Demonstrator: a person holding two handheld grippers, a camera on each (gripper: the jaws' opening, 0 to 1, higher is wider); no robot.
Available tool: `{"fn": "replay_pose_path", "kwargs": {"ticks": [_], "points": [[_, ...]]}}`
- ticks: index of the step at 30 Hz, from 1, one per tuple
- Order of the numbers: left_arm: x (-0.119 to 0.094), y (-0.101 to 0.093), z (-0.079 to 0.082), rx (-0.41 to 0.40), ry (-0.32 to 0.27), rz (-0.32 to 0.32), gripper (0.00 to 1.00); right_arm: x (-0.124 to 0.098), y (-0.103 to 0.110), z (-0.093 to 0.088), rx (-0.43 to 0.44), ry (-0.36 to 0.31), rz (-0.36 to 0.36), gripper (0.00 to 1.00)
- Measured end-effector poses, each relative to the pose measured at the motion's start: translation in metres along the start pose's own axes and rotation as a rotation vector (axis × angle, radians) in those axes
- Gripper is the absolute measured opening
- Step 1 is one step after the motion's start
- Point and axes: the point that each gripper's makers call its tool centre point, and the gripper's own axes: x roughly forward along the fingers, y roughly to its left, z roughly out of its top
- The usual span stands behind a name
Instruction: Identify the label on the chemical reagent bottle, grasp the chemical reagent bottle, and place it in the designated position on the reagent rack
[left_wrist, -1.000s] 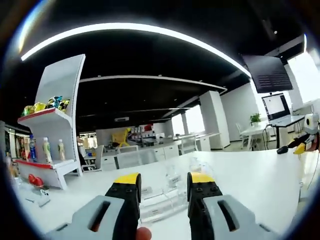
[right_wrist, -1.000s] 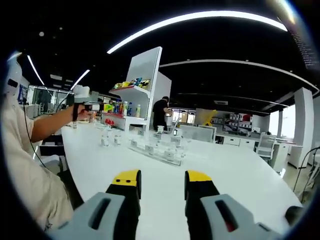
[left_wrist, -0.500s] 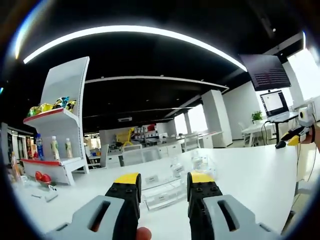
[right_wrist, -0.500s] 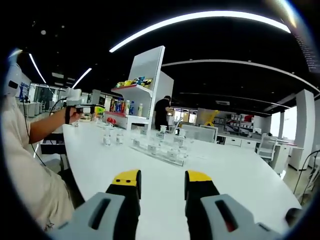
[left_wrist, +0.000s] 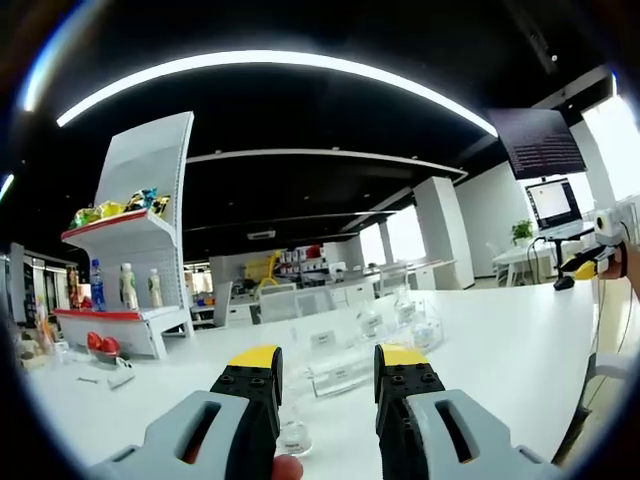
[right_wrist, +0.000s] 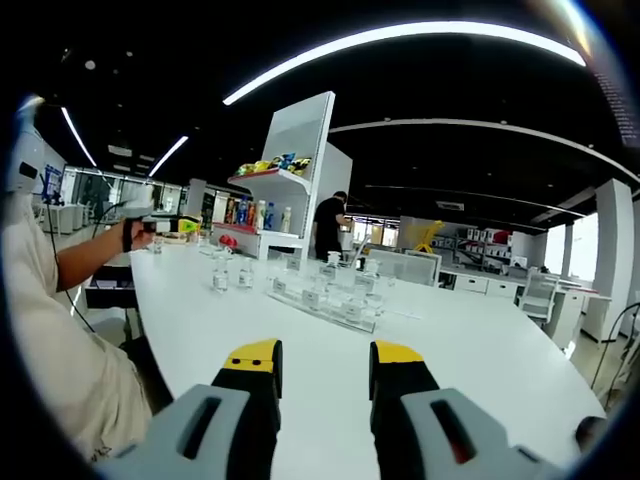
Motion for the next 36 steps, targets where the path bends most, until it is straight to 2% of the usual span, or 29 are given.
{"fn": "replay_pose_path", "kwargs": {"ticks": [9, 19, 36], "points": [[-0.016, 0.01, -0.016, 0.003, 0.017, 0.029, 0.38, 0.002, 0.007, -0.002, -0.007, 0.009, 0.007, 0.34], [-0.029, 0.021, -0.031, -0.013, 0.029, 0.054, 0.38, -0.005, 0.01, 0.002, -0.009, -0.004, 0.0, 0.34], [-0.03, 0.031, -0.039, -0.056, 0.025, 0.07, 0.38, -0.004, 0.014, 0.003, -0.01, -0.009, 0.006, 0.35]]}}
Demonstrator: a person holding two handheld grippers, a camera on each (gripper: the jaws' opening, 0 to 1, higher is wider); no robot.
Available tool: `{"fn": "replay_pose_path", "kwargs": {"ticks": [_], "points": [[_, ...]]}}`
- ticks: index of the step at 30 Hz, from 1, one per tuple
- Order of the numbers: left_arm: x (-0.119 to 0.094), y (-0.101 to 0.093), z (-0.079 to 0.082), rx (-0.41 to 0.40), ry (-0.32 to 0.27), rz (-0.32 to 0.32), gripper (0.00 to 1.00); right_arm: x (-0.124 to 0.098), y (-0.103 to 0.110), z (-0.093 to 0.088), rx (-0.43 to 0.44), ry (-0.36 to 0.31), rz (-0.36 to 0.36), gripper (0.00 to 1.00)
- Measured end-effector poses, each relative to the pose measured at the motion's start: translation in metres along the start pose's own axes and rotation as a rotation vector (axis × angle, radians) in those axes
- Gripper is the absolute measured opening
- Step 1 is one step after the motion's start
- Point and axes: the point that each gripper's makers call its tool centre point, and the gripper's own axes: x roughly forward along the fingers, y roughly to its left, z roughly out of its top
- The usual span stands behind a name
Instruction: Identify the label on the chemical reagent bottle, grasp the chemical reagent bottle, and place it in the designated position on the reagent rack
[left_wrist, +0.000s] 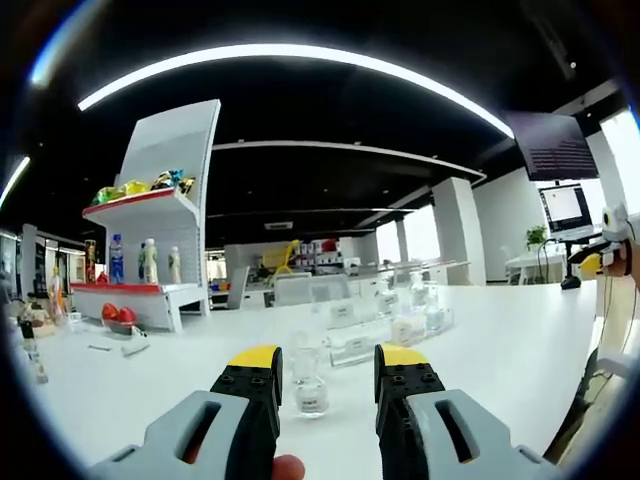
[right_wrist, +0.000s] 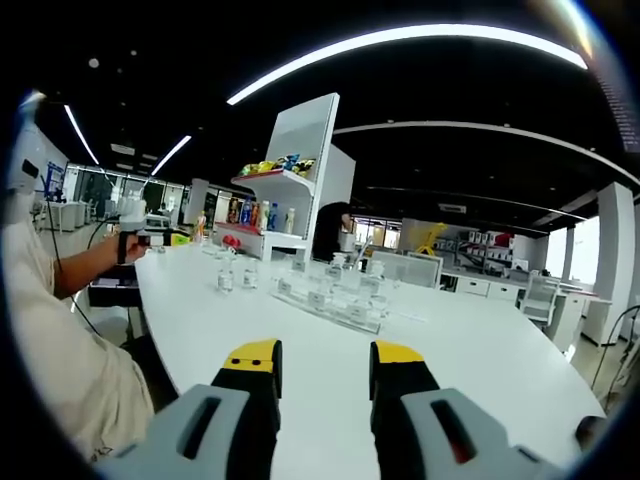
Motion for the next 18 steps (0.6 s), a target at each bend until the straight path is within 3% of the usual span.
{"fn": "replay_pose_path", "kwargs": {"ticks": [18], "points": [[-0.0043, -0.0001, 0.0043, 0.0, -0.017, 0.002, 0.38, -0.0003, 0.001, -0.0021, 0.004, 0.008, 0.006, 0.35]]}}
